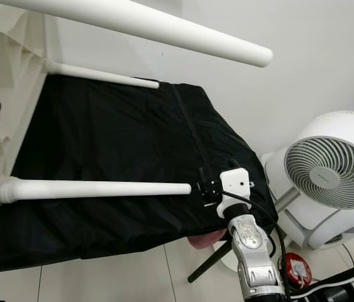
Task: Building children table
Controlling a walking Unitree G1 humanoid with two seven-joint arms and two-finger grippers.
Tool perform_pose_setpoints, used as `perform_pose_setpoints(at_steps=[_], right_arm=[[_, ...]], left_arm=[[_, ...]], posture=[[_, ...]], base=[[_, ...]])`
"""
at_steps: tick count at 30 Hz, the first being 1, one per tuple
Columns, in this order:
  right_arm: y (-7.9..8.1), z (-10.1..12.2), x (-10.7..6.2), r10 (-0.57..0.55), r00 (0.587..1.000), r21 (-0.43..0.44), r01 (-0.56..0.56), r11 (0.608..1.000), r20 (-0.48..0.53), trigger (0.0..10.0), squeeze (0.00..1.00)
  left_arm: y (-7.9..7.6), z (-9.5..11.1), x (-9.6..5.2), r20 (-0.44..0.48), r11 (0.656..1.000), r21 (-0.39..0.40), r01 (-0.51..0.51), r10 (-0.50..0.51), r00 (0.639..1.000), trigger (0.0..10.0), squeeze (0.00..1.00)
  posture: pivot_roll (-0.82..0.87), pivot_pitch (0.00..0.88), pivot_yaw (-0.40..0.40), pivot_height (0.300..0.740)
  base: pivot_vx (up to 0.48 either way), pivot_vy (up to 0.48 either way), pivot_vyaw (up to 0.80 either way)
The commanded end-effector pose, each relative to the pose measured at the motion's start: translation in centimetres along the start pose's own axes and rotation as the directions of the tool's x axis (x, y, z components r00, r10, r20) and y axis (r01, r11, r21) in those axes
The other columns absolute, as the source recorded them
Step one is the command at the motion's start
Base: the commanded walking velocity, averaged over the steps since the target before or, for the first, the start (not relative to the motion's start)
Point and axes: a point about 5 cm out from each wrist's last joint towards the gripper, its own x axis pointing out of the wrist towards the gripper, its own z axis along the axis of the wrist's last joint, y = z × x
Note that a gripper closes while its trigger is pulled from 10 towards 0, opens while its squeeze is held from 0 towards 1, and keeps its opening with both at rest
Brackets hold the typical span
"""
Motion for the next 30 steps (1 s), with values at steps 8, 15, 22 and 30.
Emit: perform_pose_setpoints(at_steps=[8, 15, 22, 30], right_arm=[[-0.5, -0.6, -0.5, -0.002, 1.0, -0.018, 0.002, 1.0, -0.029, 10.0, 0.0], [-0.3, -0.9, -0.8, -0.002, 0.999, -0.011, 0.002, 1.0, -0.039, 10.0, 0.0], [-0.2, -0.9, -1.0, -0.005, 0.999, -0.011, 0.005, 1.0, -0.042, 10.0, 0.0], [-0.4, -1.0, -1.1, -0.003, 0.999, -0.015, 0.002, 1.0, -0.048, 10.0, 0.0]], left_arm=[[7.4, 1.3, -2.0, 0.085, 0.789, 0.15, -0.596, 0.59, 0.803, 0.0, 0.0], [3.4, 1.0, 0.4, 0.115, 0.966, 0.065, -0.25, 0.241, 0.964, 10.0, 0.0], [0.0, 0.7, 0.3, 0.151, 1.0, -0.017, 0.012, -0.009, 0.989, 10.0, 1.0], [-2.8, 0.2, -1.0, 0.163, 0.981, 0.051, 0.189, -0.195, 0.967, 10.0, 0.0]], posture=[[0.06, 0.0, -0.246, 0.74], [0.07, 0.014, -0.234, 0.74], [0.06, 0.019, -0.23, 0.74], [0.06, 0.028, -0.237, 0.74]], base=[[0.0, 0.0, 0.0], [0.0, 0.0, 0.0], [0.0, 0.0, 0.0], [0.0, 0.0, 0.0]])
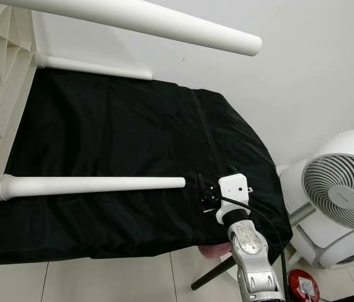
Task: Building children table
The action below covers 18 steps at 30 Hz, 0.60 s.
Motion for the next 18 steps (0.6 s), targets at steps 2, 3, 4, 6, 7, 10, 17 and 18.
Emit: perform_pose_setpoints(at_steps=[2, 3, 4, 6, 7, 10, 17, 18], right_arm=[[-0.6, -0.2, -0.2, -0.006, 1.0, -0.018, 0.006, 1.0, -0.015, 10.0, 0.0], [-0.6, -0.2, -0.2, -0.006, 1.0, -0.018, 0.005, 1.0, -0.015, 10.0, 0.0], [-0.6, -0.2, -0.2, -0.001, 1.0, -0.017, 0.0, 1.0, -0.017, 10.0, 0.0], [-0.5, -0.3, -0.2, 0.003, 1.0, -0.017, -0.004, 1.0, -0.018, 10.0, 0.0], [-0.4, -0.3, -0.2, 0.007, 1.0, -0.016, -0.008, 1.0, -0.018, 10.0, 0.0], [-0.3, -0.3, -0.1, 0.01, 1.0, -0.015, -0.01, 1.0, -0.018, 10.0, 0.0], [-0.2, -0.2, 0.4, 0.018, 1.0, -0.01, -0.019, 1.0, -0.013, 10.0, 0.0], [-0.1, -0.2, 0.5, 0.022, 1.0, -0.008, -0.022, 1.0, -0.012, 10.0, 0.0]], left_arm=[[-1.8, 0.6, -0.7, 0.045, 0.997, -0.018, 0.071, -0.07, 0.996, 10.0, 0.0], [-2.0, 0.6, -1.0, 0.047, 0.997, -0.015, 0.074, -0.073, 0.996, 10.0, 0.0], [-2.5, 0.6, -1.5, 0.053, 0.996, 0.005, 0.084, -0.084, 0.995, 10.0, 0.0], [-2.8, 0.7, -1.9, 0.057, 0.996, 0.019, 0.091, -0.092, 0.994, 10.0, 0.0], [-3.3, 0.5, -2.4, 0.046, 0.995, 0.034, 0.089, -0.091, 0.995, 10.0, 0.0], [-3.5, 0.4, -2.8, 0.037, 0.996, 0.044, 0.08, -0.082, 0.996, 10.0, 0.0], [-3.6, -0.7, -4.4, -0.058, 0.981, 0.171, -0.09, 0.101, 0.993, 10.0, 0.0], [-3.4, -0.9, -4.6, -0.08, 0.973, 0.19, -0.129, 0.147, 0.986, 10.0, 0.0]], posture=[[0.06, 0.028, -0.24, 0.74], [0.06, 0.028, -0.24, 0.74], [0.07, 0.028, -0.244, 0.74], [0.07, 0.028, -0.244, 0.74], [0.07, 0.026, -0.247, 0.74], [0.07, 0.027, -0.247, 0.74], [0.09, 0.026, -0.255, 0.74], [0.09, 0.025, -0.258, 0.74]], base=[[0.0, 0.0, 0.0], [0.0, 0.0, 0.0], [0.0, 0.0, 0.0], [0.0, 0.0, 0.0], [0.0, 0.0, 0.0], [0.0, 0.0, 0.0], [0.0, 0.0, 0.0], [0.0, 0.0, 0.0]])
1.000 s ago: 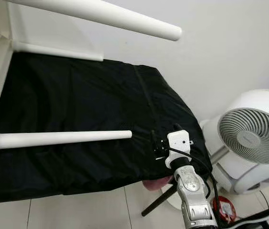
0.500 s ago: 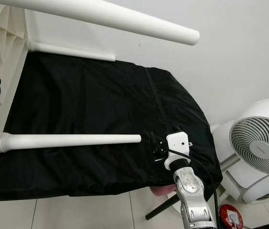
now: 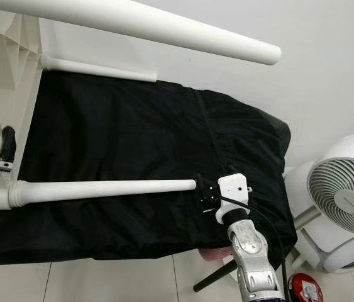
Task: Building children table
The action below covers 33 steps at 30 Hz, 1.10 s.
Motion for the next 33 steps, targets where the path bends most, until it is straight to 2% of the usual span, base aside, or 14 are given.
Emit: perform_pose_setpoints(at_steps=[1, 4, 6, 11, 12, 13, 15, 17, 18, 22, 24, 26, 29, 33], right_arm=[[-0.3, -0.4, -0.1, -0.002, 1.0, -0.006, 0.002, 1.0, -0.02, 10.0, 0.0], [-0.3, -0.4, -0.1, 0.003, 1.0, -0.005, -0.003, 1.0, -0.019, 10.0, 0.0], [-0.3, -0.4, -0.1, 0.004, 1.0, -0.005, -0.004, 1.0, -0.02, 10.0, 0.0], [-0.3, -0.5, -0.1, 0.014, 1.0, -0.007, -0.015, 1.0, -0.023, 10.0, 0.0], [-0.3, -0.5, -0.1, 0.014, 1.0, -0.007, -0.015, 1.0, -0.023, 10.0, 0.0], [-0.2, -0.5, 0.0, 0.018, 1.0, -0.008, -0.018, 1.0, -0.022, 10.0, 0.0], [-0.2, -0.5, 0.0, 0.018, 1.0, -0.008, -0.018, 1.0, -0.022, 10.0, 0.0], [-0.2, -0.6, 0.2, 0.023, 1.0, -0.009, -0.023, 1.0, -0.021, 10.0, 0.0], [-0.1, -0.6, 0.3, 0.028, 0.999, -0.009, -0.028, 1.0, -0.021, 10.0, 0.0], [0.0, -0.6, 0.4, 0.036, 0.999, -0.011, -0.036, 0.999, -0.019, 10.0, 0.0], [0.0, -0.6, 0.6, 0.044, 0.999, -0.013, -0.044, 0.999, -0.019, 10.0, 0.0], [0.0, -0.6, 0.6, 0.044, 0.999, -0.013, -0.044, 0.999, -0.019, 10.0, 0.0], [0.0, -0.6, 0.9, 0.053, 0.998, -0.017, -0.053, 0.998, -0.017, 10.0, 0.0], [0.0, -0.6, 1.1, 0.053, 0.998, -0.018, -0.053, 0.998, -0.016, 10.0, 0.0]], left_arm=[[0.1, -0.3, -0.5, -0.045, 0.996, 0.024, -0.081, 0.082, 0.996, 10.0, 0.0], [0.7, -0.7, -0.8, -0.065, 0.987, 0.094, -0.133, 0.139, 0.988, 10.0, 0.0], [0.9, -0.7, -0.9, -0.066, 0.985, 0.088, -0.15, 0.156, 0.985, 10.0, 0.0], [0.9, 0.1, -2.1, -0.081, 0.971, -0.091, -0.221, 0.214, 0.973, 10.0, 0.0], [0.9, 0.1, -2.1, -0.081, 0.971, -0.091, -0.221, 0.214, 0.973, 10.0, 0.0], [0.6, 0.8, -2.8, -0.053, 0.965, -0.138, -0.221, 0.215, 0.975, 10.0, 0.0], [0.6, 0.8, -2.8, -0.053, 0.965, -0.138, -0.221, 0.215, 0.975, 10.0, 0.0], [0.3, 1.8, -3.7, -0.015, 0.948, -0.224, -0.224, 0.227, 0.974, 10.0, 0.0], [-0.1, 2.3, -4.2, 0.018, 0.937, -0.281, -0.209, 0.223, 0.975, 10.0, 0.0], [-0.5, 2.9, -4.7, 0.068, 0.923, -0.34, -0.18, 0.215, 0.974, 10.0, 0.0], [-1.2, 3.6, -5.2, 0.148, 0.922, -0.376, -0.095, 0.161, 0.976, 10.0, 0.0], [-1.2, 3.6, -5.2, 0.148, 0.922, -0.376, -0.095, 0.161, 0.976, 10.0, 0.0], [-1.8, 3.7, -6.0, 0.178, 0.917, -0.398, -0.03, 0.109, 0.978, 10.0, 0.0], [-2.3, 3.8, -6.1, 0.181, 0.915, -0.403, 0.003, 0.077, 0.98, 10.0, 0.0]], posture=[[0.09, 0.026, -0.258, 0.74], [0.09, 0.027, -0.261, 0.74], [0.09, 0.029, -0.266, 0.74], [0.1, 0.031, -0.27, 0.74], [0.1, 0.031, -0.27, 0.74], [0.1, 0.03, -0.274, 0.74], [0.1, 0.03, -0.274, 0.74], [0.11, 0.029, -0.278, 0.74], [0.12, 0.031, -0.283, 0.74], [0.12, 0.031, -0.283, 0.74], [0.13, 0.034, -0.292, 0.74], [0.13, 0.034, -0.292, 0.74], [0.13, 0.03, -0.293, 0.74], [0.13, 0.025, -0.295, 0.74]], base=[[0.0, 0.0, 0.0], [0.0, 0.0, 0.0], [0.0, 0.0, 0.0], [0.0, 0.0, 0.0], [0.0, 0.0, 0.0], [0.0, 0.0, 0.0], [0.0, 0.0, 0.0], [0.0, 0.0, 0.0], [0.0, 0.0, 0.0], [0.0, 0.0, 0.0], [0.0, 0.0, 0.0], [0.0, 0.0, 0.0], [0.0, 0.0, 0.0], [0.0, 0.0, 0.0]])
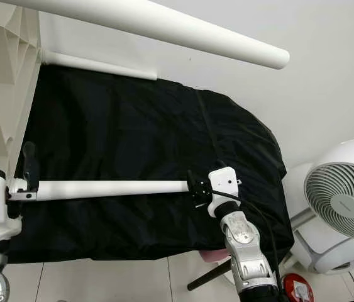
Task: Building children table
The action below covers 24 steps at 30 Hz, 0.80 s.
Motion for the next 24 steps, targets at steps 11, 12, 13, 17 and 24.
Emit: perform_pose_setpoints(at_steps=[11, 12, 13, 17, 24], right_arm=[[-0.3, -0.3, 0.0, -0.007, 1.0, -0.016, 0.007, 1.0, -0.001, 10.0, 0.0], [-0.3, -0.3, 0.0, -0.007, 1.0, -0.016, 0.007, 1.0, -0.001, 10.0, 0.0], [-0.1, -0.3, 0.0, -0.005, 1.0, -0.012, 0.005, 1.0, 0.003, 10.0, 0.0], [0.4, 0.0, 0.0, -0.006, 1.0, 0.007, 0.006, 1.0, 0.02, 10.0, 0.0], [1.4, 0.2, -0.3, 0.007, 0.999, 0.037, -0.008, 0.999, 0.034, 10.0, 0.0]], left_arm=[[-3.5, -2.4, 0.1, -0.082, 0.977, -0.127, 0.17, -0.181, 0.98, 10.0, 0.0], [-3.5, -2.4, 0.1, -0.082, 0.977, -0.127, 0.17, -0.181, 0.98, 10.0, 0.0], [-3.7, -3.1, 0.4, -0.101, 0.977, -0.135, 0.165, -0.179, 0.979, 10.0, 0.0], [-4.1, -4.8, 1.0, -0.156, 0.977, -0.13, 0.17, -0.19, 0.969, 10.0, 0.0], [-4.7, -6.8, 2.0, -0.204, 0.975, -0.124, 0.183, -0.205, 0.957, 10.0, 0.0]], posture=[[0.11, 0.0, -0.255, 0.74], [0.11, 0.0, -0.255, 0.74], [0.11, 0.0, -0.244, 0.74], [0.1, 0.0, -0.222, 0.74], [0.09, 0.0, -0.197, 0.74]], base=[[0.0, 0.0, 0.0], [0.0, 0.0, 0.0], [0.0, 0.0, 0.0], [0.0, 0.0, 0.0], [0.0, 0.0, 0.0]])
